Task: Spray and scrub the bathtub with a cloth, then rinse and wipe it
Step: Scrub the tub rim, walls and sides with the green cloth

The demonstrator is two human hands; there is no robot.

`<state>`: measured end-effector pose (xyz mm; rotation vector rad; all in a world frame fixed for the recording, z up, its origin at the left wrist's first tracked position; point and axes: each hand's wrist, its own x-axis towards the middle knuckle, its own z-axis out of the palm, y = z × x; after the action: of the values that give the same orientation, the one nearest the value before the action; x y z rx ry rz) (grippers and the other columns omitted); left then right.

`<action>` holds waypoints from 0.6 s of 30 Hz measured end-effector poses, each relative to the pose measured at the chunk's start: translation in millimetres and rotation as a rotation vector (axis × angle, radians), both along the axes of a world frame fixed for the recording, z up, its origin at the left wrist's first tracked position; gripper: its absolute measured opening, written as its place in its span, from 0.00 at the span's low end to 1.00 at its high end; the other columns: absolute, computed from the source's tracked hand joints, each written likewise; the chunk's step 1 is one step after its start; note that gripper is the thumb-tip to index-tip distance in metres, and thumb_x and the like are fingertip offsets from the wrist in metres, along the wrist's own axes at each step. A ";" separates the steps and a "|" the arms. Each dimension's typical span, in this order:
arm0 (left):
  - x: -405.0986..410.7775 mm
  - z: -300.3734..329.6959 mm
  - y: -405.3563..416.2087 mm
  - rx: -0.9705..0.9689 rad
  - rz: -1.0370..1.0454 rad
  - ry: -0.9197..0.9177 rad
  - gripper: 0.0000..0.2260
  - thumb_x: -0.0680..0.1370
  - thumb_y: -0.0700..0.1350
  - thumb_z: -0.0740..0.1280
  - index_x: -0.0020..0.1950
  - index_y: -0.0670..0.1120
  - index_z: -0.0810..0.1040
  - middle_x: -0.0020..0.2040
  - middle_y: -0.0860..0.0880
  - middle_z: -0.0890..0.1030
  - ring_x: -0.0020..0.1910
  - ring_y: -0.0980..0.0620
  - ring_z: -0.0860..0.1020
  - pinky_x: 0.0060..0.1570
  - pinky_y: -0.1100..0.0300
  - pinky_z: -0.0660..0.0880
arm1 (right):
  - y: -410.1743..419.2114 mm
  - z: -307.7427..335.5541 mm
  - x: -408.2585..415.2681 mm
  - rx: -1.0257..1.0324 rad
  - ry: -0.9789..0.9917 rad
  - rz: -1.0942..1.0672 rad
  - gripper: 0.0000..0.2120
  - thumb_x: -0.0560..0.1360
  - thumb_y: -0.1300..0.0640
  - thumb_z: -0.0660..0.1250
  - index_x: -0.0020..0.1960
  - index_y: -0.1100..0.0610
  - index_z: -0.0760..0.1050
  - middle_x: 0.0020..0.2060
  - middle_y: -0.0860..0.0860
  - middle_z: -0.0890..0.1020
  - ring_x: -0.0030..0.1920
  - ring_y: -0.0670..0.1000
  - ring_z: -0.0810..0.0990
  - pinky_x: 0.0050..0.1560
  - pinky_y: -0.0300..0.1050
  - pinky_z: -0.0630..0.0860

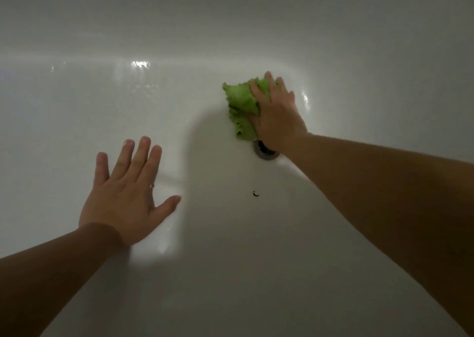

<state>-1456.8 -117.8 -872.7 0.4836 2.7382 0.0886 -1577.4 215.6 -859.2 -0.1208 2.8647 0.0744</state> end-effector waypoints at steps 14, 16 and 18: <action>51.6 11.1 5.6 0.034 0.053 -0.077 0.41 0.80 0.72 0.43 0.85 0.48 0.41 0.85 0.46 0.41 0.83 0.45 0.39 0.80 0.36 0.46 | 47.5 38.8 154.7 0.082 -0.426 0.053 0.34 0.83 0.40 0.46 0.85 0.51 0.43 0.83 0.59 0.44 0.82 0.65 0.44 0.79 0.69 0.51; 54.3 11.2 5.5 0.033 0.050 -0.086 0.41 0.80 0.72 0.42 0.85 0.48 0.41 0.85 0.46 0.41 0.83 0.46 0.40 0.80 0.37 0.46 | 60.2 38.7 126.8 0.100 -0.426 0.159 0.34 0.82 0.38 0.42 0.84 0.48 0.36 0.83 0.56 0.39 0.83 0.62 0.39 0.81 0.66 0.46; 54.2 10.8 4.9 0.034 0.052 -0.100 0.41 0.80 0.72 0.42 0.85 0.48 0.40 0.85 0.47 0.41 0.83 0.46 0.39 0.80 0.37 0.45 | 72.1 41.3 106.8 0.187 -0.418 0.141 0.34 0.84 0.39 0.46 0.84 0.47 0.35 0.83 0.56 0.37 0.82 0.62 0.37 0.81 0.65 0.44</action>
<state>-1402.6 -112.9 -861.8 0.4067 2.6557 0.1683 -1470.6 287.7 -818.0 -0.2660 2.4151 0.3057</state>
